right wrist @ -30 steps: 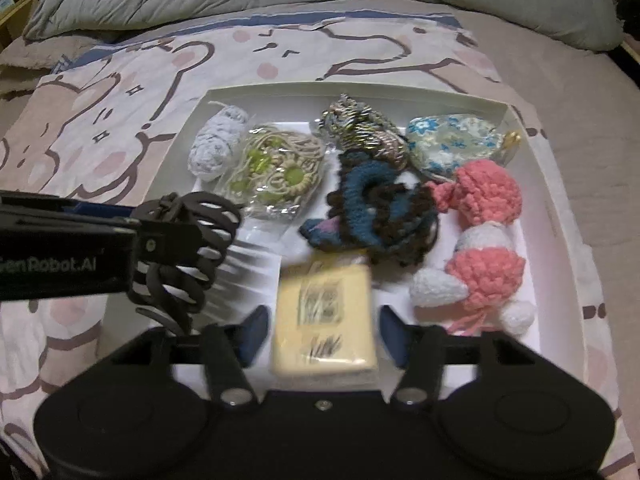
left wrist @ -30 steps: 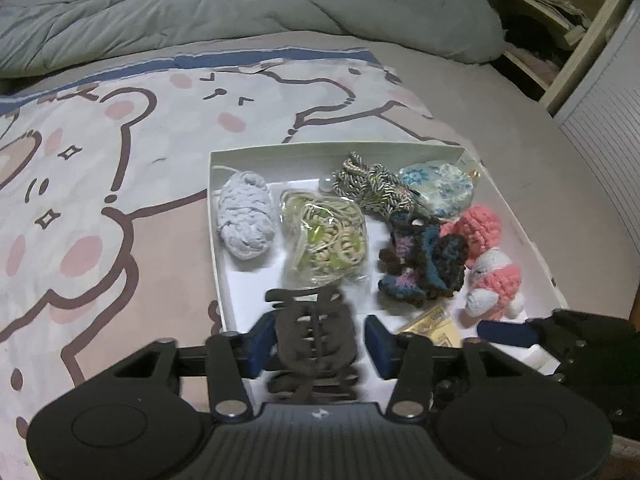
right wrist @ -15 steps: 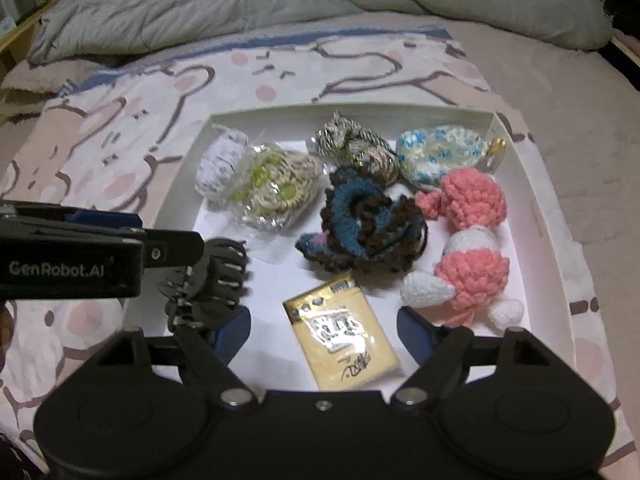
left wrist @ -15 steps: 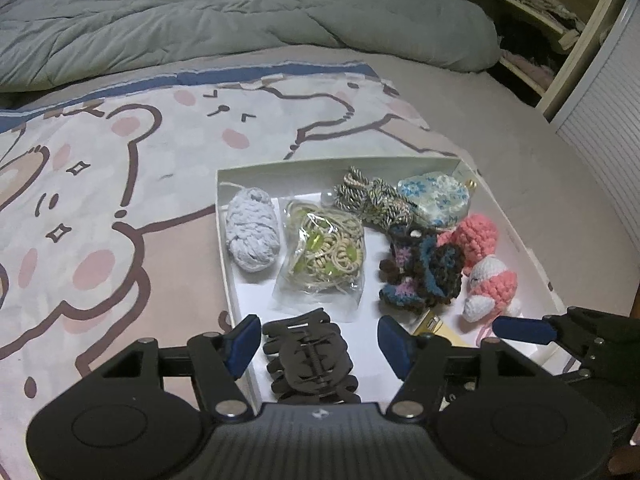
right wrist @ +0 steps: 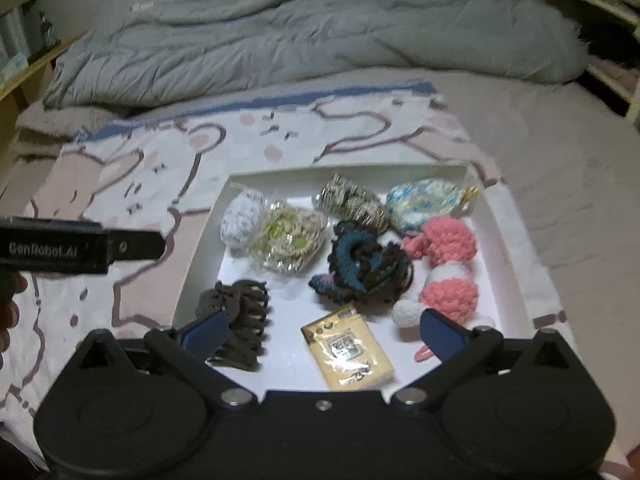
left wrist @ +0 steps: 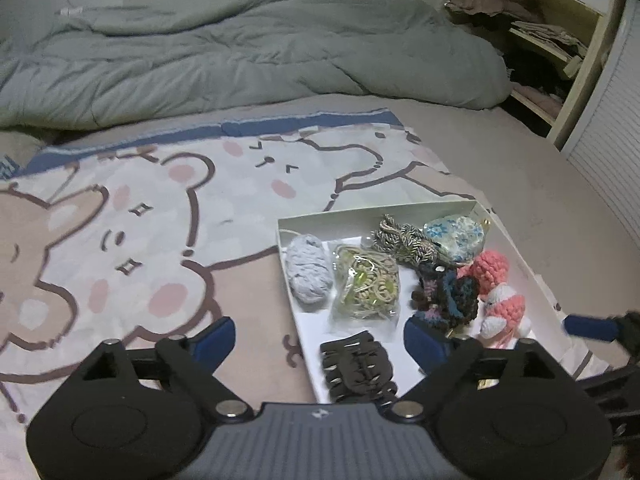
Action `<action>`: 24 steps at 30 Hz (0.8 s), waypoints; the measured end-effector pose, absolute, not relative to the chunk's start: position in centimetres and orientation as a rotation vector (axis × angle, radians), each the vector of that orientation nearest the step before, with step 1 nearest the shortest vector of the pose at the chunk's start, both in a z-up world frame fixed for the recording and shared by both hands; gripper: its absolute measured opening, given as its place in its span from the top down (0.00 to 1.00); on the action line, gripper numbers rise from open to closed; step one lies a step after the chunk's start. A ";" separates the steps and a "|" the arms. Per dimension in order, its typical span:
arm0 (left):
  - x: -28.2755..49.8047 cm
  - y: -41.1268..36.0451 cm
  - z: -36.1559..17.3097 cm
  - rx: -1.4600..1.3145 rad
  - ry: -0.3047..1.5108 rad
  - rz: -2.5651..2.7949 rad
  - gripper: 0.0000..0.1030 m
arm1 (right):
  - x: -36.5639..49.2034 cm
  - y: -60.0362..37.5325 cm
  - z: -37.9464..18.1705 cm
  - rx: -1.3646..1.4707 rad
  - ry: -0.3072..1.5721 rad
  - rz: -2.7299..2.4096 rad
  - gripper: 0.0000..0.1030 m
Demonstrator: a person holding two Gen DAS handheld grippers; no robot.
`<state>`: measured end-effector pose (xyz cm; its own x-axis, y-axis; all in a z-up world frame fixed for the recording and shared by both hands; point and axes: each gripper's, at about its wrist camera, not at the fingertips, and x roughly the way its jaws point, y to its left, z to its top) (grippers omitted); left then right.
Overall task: Organize objects
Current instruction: 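Open both tools and pull them back from the box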
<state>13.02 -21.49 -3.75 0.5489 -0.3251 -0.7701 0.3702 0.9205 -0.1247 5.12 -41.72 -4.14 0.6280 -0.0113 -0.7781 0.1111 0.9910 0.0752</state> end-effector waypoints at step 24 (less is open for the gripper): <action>3.5 -17.2 0.9 0.198 0.707 -0.440 0.06 | -3.7 -36.6 3.5 0.013 0.704 -0.275 0.00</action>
<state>3.53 -17.16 0.92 0.6740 -0.3225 -0.6647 0.4538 0.8907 0.0281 -3.68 -36.61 3.54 0.7277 -0.2452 -0.6406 0.2542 0.9638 -0.0802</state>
